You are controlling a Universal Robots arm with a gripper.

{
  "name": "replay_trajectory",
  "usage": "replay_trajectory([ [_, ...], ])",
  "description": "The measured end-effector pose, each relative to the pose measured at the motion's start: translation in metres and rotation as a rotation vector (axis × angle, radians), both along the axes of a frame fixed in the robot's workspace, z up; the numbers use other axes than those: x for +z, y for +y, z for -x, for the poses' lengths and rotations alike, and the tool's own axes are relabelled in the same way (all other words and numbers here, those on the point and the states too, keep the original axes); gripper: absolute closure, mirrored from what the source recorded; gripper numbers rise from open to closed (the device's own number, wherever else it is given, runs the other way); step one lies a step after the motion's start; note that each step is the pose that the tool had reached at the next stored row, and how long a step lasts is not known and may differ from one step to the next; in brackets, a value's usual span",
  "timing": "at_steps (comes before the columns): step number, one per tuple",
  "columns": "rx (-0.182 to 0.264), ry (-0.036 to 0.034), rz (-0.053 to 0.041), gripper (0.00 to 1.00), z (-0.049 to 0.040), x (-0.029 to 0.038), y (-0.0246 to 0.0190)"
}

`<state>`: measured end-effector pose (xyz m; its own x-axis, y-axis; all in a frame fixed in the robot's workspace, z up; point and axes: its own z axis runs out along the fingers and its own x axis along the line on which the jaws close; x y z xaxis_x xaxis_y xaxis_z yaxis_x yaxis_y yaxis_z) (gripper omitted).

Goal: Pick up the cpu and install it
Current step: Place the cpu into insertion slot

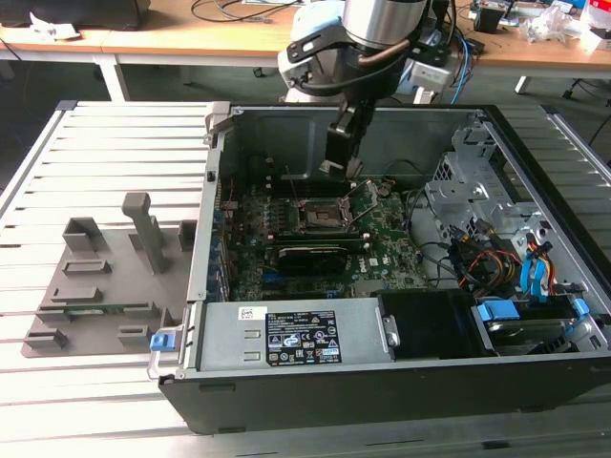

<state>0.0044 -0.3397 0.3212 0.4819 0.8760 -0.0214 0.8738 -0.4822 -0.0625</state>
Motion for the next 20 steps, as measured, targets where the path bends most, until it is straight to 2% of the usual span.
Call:
replay_trajectory([
  [3, -0.016, 0.0, -0.0007, 0.45, 0.0, 0.0, 0.0],
  [8, 0.183, 0.0, -0.001, 0.45, 0.0, 0.0, 0.0],
  [11, 0.249, 0.0001, -0.001, 0.45, 0.0, 0.0, 0.0],
  [14, 0.365, 0.0002, -0.001, 0.45, 0.0, 0.0, 0.0],
  [15, 0.418, 0.0002, -0.0009, 0.45, 0.0, 0.0, 0.0],
  [18, 0.51, 0.0002, -0.0009, 0.45, 0.0, 0.0, 0.0],
  [20, 0.595, 0.0002, -0.0009, 0.45, 0.0, -0.0001, 0.0],
])
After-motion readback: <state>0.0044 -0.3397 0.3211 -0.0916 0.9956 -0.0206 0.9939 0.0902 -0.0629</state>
